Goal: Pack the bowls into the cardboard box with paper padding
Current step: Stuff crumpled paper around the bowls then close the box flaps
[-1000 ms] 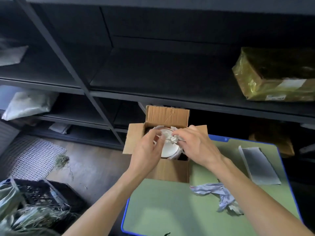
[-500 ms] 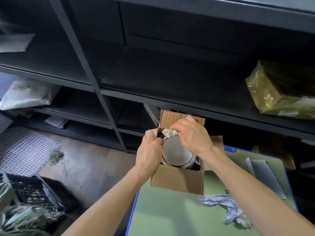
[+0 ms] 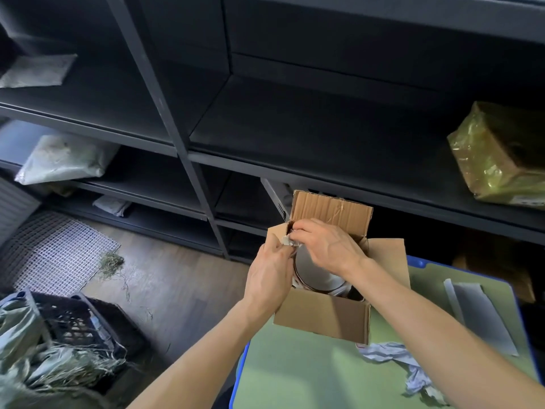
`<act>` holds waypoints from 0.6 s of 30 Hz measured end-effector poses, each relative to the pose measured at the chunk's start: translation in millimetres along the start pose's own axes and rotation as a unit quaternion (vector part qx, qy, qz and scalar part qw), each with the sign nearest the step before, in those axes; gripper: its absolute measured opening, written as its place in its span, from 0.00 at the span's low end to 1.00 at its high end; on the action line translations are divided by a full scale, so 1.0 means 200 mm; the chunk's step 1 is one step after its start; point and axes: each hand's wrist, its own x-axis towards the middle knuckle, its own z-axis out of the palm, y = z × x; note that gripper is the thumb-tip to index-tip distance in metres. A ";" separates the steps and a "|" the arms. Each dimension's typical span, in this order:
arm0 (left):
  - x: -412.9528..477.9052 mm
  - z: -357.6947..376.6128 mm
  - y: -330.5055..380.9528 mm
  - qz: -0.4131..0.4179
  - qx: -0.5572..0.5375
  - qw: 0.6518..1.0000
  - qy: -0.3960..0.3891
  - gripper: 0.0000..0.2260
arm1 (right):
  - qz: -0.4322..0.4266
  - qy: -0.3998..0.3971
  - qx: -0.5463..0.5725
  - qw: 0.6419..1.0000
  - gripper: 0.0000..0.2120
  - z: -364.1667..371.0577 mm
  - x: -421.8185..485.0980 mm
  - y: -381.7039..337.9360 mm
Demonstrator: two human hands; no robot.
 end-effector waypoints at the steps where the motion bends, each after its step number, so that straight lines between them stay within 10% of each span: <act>1: -0.01 0.01 0.00 -0.003 0.007 1.000 -0.003 0.08 | 0.002 -0.004 0.001 1.000 0.19 0.01 -0.01 0.00; 18: -0.03 -0.04 0.01 0.084 0.111 0.990 -0.009 0.15 | 0.075 -0.017 -0.029 0.997 0.29 0.09 -0.13 -0.07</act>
